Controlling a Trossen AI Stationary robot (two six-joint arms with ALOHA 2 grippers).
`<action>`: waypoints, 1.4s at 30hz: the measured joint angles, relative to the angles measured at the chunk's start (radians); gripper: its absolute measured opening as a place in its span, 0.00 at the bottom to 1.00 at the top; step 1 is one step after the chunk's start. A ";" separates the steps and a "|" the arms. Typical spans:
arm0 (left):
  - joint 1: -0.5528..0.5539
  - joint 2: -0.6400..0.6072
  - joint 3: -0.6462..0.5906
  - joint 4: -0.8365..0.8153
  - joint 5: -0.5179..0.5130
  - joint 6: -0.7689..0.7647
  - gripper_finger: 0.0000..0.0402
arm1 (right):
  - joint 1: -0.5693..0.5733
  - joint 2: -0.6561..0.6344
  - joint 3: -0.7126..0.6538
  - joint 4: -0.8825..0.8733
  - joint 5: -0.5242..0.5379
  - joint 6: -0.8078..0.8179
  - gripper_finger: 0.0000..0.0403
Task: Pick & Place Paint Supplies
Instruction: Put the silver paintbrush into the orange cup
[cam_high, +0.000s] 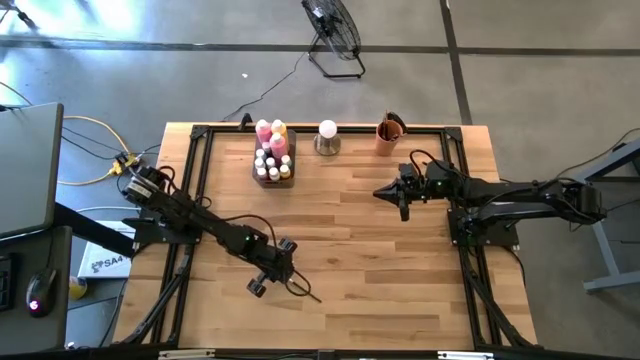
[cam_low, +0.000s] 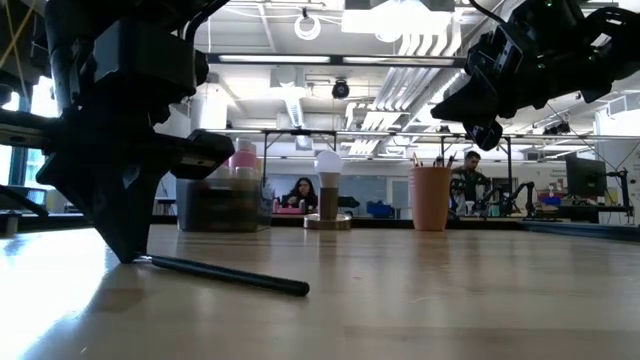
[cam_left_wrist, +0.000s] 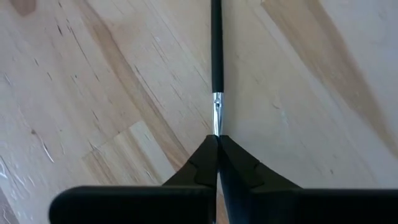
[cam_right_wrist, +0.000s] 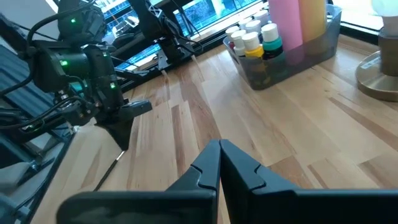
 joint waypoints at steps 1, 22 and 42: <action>0.000 0.000 0.002 -0.003 0.000 0.003 0.01 | 0.000 0.000 0.000 0.000 -0.003 0.001 0.00; 0.352 0.002 0.287 -0.304 0.288 0.205 0.00 | 0.063 -0.228 -0.001 0.055 -0.173 0.018 0.00; 0.625 0.000 0.288 -0.109 0.589 -0.061 0.00 | 0.677 -0.196 0.000 -0.101 0.837 -0.134 0.00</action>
